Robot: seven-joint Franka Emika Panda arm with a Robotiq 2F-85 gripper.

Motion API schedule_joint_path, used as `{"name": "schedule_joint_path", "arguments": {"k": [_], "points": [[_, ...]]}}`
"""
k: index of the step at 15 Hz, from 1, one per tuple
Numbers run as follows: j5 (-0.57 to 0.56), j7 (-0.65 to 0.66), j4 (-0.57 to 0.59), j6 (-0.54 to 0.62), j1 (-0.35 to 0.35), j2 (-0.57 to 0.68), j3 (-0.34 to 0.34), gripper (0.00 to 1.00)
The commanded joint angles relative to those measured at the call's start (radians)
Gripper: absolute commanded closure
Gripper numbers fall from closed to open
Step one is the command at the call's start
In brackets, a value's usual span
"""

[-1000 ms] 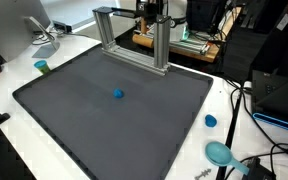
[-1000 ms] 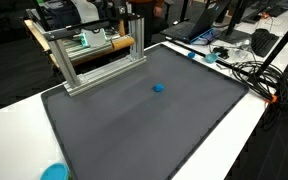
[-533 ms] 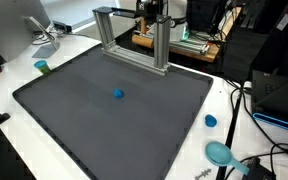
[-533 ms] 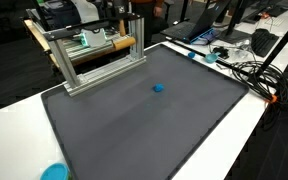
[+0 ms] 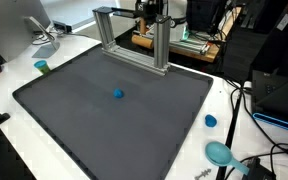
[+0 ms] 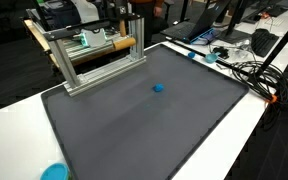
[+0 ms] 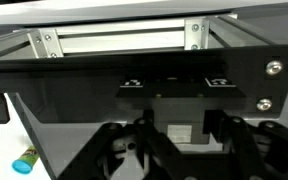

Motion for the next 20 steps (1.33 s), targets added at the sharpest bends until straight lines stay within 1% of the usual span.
{"name": "schedule_joint_path", "arguments": {"k": [1,3,6,8,9,10,11,12,13,15,17,20], "points": [[0.005,-0.009,0.002,0.03,0.008,-0.005,-0.009,0.71],[0.009,-0.046,0.015,0.0,0.02,-0.003,-0.021,0.71],[-0.012,-0.087,0.052,-0.102,0.014,0.012,-0.023,0.71],[0.0,-0.097,0.07,-0.144,0.015,0.022,-0.032,0.71],[0.002,-0.099,0.075,-0.152,0.016,0.025,-0.035,0.53],[0.004,-0.107,0.075,-0.144,0.018,0.025,-0.04,0.32],[0.008,-0.111,0.076,-0.14,0.019,0.026,-0.045,0.45],[0.011,-0.112,0.075,-0.141,0.02,0.026,-0.049,0.61],[0.012,-0.113,0.069,-0.137,0.019,0.022,-0.053,0.74],[0.012,-0.105,0.063,-0.13,0.014,0.018,-0.054,0.78],[0.016,-0.102,0.061,-0.123,0.016,0.013,-0.054,0.78],[0.025,-0.105,0.063,-0.076,0.023,-0.004,-0.058,0.78]]}}
